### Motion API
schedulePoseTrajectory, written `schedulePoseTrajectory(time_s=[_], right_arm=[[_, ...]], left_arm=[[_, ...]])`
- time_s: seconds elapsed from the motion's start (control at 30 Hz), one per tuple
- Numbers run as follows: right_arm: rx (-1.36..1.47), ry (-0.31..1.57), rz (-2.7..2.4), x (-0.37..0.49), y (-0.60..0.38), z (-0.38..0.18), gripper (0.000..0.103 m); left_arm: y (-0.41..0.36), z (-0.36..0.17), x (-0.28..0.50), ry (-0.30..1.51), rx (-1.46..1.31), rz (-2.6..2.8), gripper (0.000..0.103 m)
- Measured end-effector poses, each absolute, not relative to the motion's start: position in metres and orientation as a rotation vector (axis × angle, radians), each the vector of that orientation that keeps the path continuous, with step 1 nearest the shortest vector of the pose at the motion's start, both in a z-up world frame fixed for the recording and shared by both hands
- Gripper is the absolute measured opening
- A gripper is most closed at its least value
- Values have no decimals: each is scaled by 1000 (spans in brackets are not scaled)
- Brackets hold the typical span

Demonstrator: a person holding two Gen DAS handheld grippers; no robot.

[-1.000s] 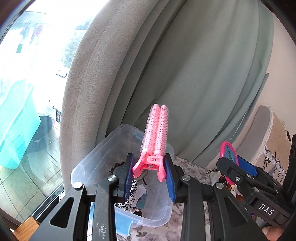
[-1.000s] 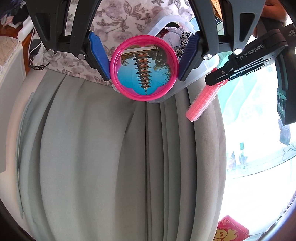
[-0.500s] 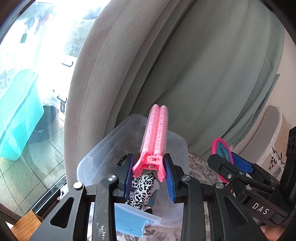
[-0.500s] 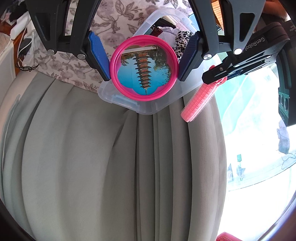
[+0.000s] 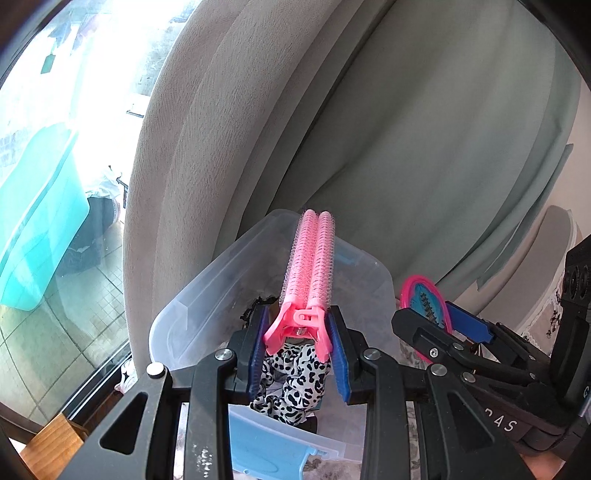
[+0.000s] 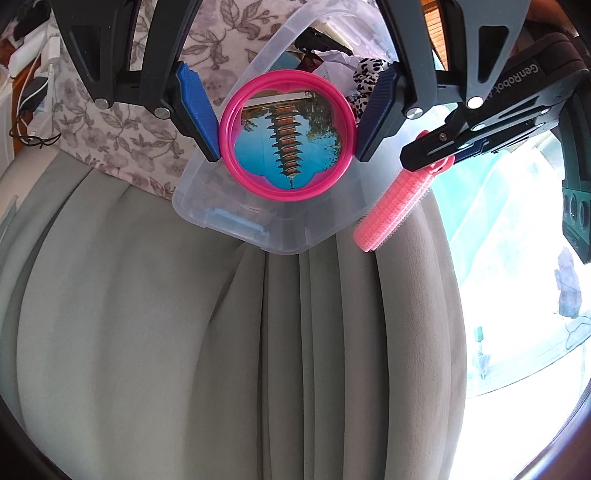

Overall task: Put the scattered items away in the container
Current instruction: 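Carry the roller clip and pink mirror over the clear box with both tools, then open the left tool to drop the roller clip into the box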

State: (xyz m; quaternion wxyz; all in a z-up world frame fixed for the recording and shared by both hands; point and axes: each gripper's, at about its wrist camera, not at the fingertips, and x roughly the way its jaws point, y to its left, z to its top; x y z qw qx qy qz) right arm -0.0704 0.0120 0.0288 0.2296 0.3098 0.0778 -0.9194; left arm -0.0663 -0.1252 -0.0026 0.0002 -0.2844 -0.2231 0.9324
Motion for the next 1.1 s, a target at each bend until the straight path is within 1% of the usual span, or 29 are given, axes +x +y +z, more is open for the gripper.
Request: schedulePoseTrajectory(time_s=[0.13,0.43,0.5,0.6,0.67,1.1], right_arm=[[876,219,-2522,-86,9,23,76],[910,213,-2514,-89,12,20,76],[920,217,-2513,-92,12,17,76],[931,220,-2511,-95,12,14,76],[937,217,-2511,-98,13,12,76],[959,205,-2510,-102,20,6,76]], left_arm=[[-124,-4,-73,-669,-892,2958,33],[-121,-9,-93,-682,-933,2942,33],[-129,-3,-71,-683,-933,2944,33],[-134,2,-53,-690,-933,2950,38],[-133,2,-52,-700,-931,2952,46],[-129,6,-52,-696,-953,2950,48]])
